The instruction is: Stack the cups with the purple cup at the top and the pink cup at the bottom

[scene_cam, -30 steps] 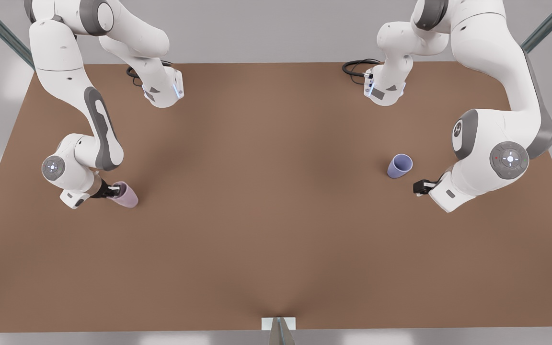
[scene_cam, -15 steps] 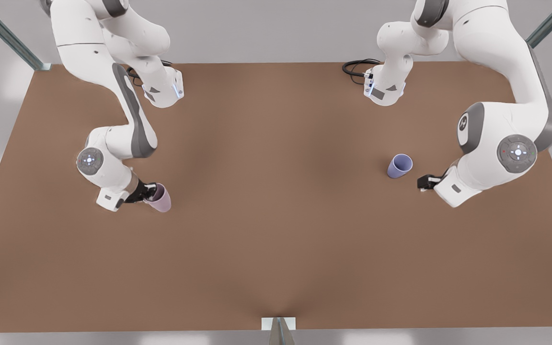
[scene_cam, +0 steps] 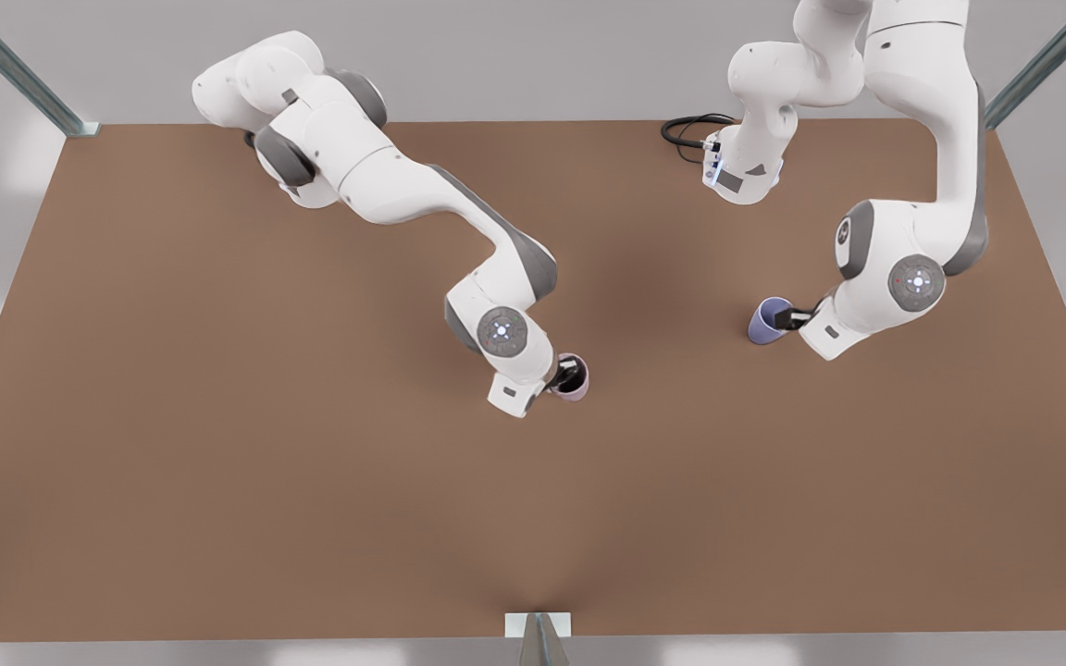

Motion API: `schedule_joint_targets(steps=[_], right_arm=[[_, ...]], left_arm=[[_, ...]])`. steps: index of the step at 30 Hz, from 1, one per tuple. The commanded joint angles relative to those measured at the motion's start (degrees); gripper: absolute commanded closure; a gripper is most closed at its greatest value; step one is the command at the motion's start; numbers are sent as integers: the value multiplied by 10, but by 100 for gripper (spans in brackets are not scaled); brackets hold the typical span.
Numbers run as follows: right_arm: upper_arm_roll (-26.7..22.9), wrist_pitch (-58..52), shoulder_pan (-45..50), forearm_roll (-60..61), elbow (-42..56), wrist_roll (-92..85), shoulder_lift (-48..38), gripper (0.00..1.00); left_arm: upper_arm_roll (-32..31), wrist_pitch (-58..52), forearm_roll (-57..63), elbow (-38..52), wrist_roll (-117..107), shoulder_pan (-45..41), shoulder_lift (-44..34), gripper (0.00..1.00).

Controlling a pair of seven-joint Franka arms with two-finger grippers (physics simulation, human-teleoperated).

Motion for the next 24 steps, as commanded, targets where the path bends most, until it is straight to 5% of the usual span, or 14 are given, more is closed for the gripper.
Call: schedule_joint_targets(steps=[1, 16, 18, 24], right_arm=[[-3, -45, 3, -16, 9, 451, 8, 79], [0, -22, 4, -20, 32, 484, 59, 79], [0, -23, 4, -19, 32, 483, 59, 43], [-1, -34, 4, -19, 40, 481, 58, 42]], left_arm=[[4, 127, -4, -24, 2, 3, 1, 0], [42, 242, -4, -211, 9, 3, -43, 0], [50, 244, -4, -221, 11, 3, -43, 0], [57, 242, -4, -232, 11, 2, -22, 0]])
